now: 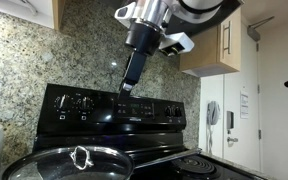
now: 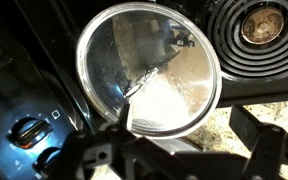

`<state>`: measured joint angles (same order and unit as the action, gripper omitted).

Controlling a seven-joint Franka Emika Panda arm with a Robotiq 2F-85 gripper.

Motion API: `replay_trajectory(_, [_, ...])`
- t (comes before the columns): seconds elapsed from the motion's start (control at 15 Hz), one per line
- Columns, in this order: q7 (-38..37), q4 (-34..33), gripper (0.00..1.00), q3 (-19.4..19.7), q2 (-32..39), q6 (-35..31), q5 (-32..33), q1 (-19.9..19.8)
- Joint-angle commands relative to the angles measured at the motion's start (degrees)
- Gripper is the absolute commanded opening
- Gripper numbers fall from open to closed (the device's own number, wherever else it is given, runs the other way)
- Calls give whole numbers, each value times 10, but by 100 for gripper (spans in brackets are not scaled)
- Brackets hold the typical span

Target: Uncover the pan and put the lid on the counter to the right

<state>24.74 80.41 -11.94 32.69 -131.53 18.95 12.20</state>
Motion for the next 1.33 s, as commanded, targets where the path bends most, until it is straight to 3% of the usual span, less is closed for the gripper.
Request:
replay_trajectory(0.0, [55, -88, 100, -5, 54, 58, -40, -3])
replay_trajectory(0.27, [82, -143, 100, -7, 88, 107, -73, -4])
replay_trajectory(0.33, [59, -97, 100, 4, 65, 73, -58, 2])
replay_trajectory(0.93, [55, -117, 100, 0, 80, 82, -59, 0])
replay_trajectory(1.27, [88, -151, 100, -5, 142, 91, -83, -10])
